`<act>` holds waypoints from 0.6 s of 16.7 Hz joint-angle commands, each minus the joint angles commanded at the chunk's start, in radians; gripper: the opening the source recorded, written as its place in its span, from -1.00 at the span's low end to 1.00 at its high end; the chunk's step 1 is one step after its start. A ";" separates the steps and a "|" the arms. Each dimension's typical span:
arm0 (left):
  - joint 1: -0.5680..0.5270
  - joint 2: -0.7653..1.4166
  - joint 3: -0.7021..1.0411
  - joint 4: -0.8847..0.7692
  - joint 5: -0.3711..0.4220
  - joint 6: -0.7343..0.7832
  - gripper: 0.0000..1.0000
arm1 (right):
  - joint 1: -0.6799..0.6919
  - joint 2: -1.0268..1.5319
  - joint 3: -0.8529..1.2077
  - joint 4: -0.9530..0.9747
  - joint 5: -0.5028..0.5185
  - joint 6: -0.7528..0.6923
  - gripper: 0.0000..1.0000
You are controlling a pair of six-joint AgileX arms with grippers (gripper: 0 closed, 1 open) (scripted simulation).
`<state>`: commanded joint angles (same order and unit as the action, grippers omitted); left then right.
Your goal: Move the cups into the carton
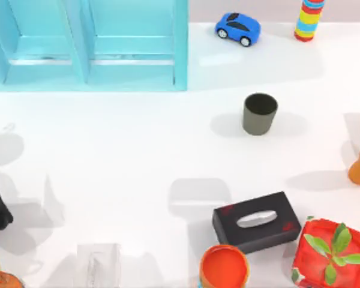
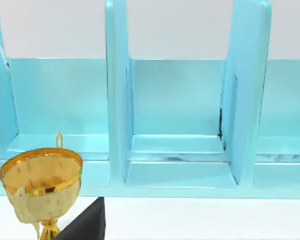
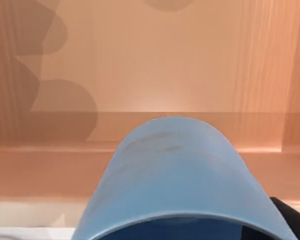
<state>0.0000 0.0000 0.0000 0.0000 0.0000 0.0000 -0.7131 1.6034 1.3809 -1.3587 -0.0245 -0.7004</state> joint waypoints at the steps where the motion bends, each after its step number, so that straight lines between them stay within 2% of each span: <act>1: 0.000 0.000 0.000 0.000 0.000 0.000 1.00 | 0.002 -0.002 -0.032 0.033 0.000 0.005 -1.00; 6: 0.000 0.000 0.000 0.000 0.000 0.000 1.00 | 0.021 -0.007 -0.210 0.199 -0.002 0.022 -1.00; 10: 0.000 0.000 0.000 0.000 0.000 0.000 1.00 | 0.023 -0.007 -0.223 0.212 -0.002 0.023 -1.00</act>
<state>0.0000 0.0000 0.0000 0.0000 0.0000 0.0000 -0.6898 1.5966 1.1574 -1.1463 -0.0261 -0.6772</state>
